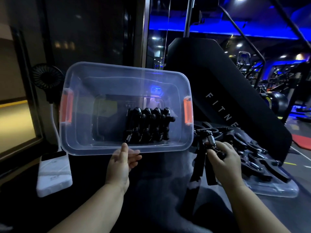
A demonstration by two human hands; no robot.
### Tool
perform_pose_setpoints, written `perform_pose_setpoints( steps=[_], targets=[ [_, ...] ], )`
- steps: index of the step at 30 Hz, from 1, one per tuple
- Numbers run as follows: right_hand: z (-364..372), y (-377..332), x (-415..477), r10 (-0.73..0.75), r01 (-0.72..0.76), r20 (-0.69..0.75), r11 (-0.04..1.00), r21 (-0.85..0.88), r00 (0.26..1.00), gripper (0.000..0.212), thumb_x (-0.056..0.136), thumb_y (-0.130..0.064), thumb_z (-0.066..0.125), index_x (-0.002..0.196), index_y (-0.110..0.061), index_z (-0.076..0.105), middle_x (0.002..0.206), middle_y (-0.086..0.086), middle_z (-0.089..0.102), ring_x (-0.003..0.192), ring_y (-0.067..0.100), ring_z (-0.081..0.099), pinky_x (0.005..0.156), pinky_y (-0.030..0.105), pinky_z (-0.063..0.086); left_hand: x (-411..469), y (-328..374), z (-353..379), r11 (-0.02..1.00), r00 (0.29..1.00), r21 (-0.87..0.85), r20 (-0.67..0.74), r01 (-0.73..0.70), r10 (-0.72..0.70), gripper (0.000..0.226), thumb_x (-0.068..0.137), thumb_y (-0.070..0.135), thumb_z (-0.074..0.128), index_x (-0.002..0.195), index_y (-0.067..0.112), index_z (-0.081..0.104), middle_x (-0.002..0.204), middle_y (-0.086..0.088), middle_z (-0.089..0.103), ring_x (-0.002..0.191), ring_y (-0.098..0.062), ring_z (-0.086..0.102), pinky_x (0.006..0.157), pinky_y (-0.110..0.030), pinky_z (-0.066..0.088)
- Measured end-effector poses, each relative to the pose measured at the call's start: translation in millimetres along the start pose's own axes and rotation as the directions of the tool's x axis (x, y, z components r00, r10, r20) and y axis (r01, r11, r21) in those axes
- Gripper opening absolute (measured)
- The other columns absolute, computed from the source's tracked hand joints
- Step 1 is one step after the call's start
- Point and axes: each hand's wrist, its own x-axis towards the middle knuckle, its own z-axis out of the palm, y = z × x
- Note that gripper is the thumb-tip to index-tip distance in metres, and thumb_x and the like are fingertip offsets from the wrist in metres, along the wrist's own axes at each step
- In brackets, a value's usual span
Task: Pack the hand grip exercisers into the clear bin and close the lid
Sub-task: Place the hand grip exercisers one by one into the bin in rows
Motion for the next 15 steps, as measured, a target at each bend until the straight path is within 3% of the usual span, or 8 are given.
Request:
perform_pose_setpoints(
  steps=[3, 5, 9, 11, 15],
  targets=[
    [2, -11, 0, -0.052, 0.052, -0.06, 0.999, 0.0, 0.997, 0.026, 0.078, -0.003, 0.068, 0.079, -0.029, 0.065, 0.08, -0.013, 0.06, 0.08, -0.001, 0.057, 0.07, 0.004, 0.036, 0, 2, 1, 1.0, 1.0, -0.001, -0.002, -0.002, 0.002, 0.037, 0.097, 0.044, 0.045, 0.079, 0.014, 0.059, 0.079, -0.003, 0.075, 0.068, -0.013, 0.071, 0.067, -0.03, 0.048],
    [2, -20, 2, -0.105, 0.108, -0.12, 0.994, 0.023, 0.987, 0.01, 0.077, -0.012, 0.065, 0.08, -0.021, 0.067, 0.079, -0.007, 0.06, 0.075, 0.004, 0.056, 0.07, 0.003, 0.036, -1, 3, 2, 1.0, 1.0, -0.005, -0.003, -0.004, 0.004, 0.036, 0.097, 0.042, 0.045, 0.08, 0.014, 0.059, 0.078, -0.003, 0.075, 0.068, -0.013, 0.071, 0.067, -0.03, 0.048],
    [5, -44, 10, -0.146, 0.162, -0.194, 0.984, 0.069, 0.97, 0.022, 0.076, -0.022, 0.058, 0.093, -0.016, 0.069, 0.089, 0.0, 0.061, 0.08, -0.001, 0.051, 0.077, 0.001, 0.034, -2, 6, 2, 1.0, 1.0, -0.016, -0.002, -0.003, 0.003, 0.036, 0.099, 0.039, 0.043, 0.081, 0.012, 0.058, 0.076, -0.002, 0.075, 0.067, -0.012, 0.07, 0.067, -0.029, 0.049],
    [11, -58, 17, -0.121, 0.144, -0.172, 0.981, 0.127, 0.978, 0.022, 0.077, -0.025, 0.057, 0.096, -0.021, 0.067, 0.093, 0.002, 0.062, 0.086, 0.006, 0.055, 0.082, 0.009, 0.04, -2, 7, 3, 1.0, 1.0, -0.024, 0.006, -0.007, 0.007, 0.035, 0.099, 0.037, 0.043, 0.08, 0.012, 0.058, 0.074, -0.001, 0.075, 0.067, -0.011, 0.07, 0.068, -0.029, 0.05],
    [35, -81, 32, -0.073, 0.087, -0.086, 0.982, 0.168, 0.994, 0.025, 0.077, -0.033, 0.059, 0.095, -0.018, 0.067, 0.091, 0.009, 0.064, 0.089, 0.029, 0.062, 0.085, 0.048, 0.049, -1, 4, 3, 0.998, 1.0, -0.056, -0.007, -0.011, 0.011, 0.035, 0.099, 0.034, 0.046, 0.077, 0.01, 0.06, 0.07, 0.0, 0.073, 0.066, -0.01, 0.069, 0.065, -0.027, 0.049]
  ],
)
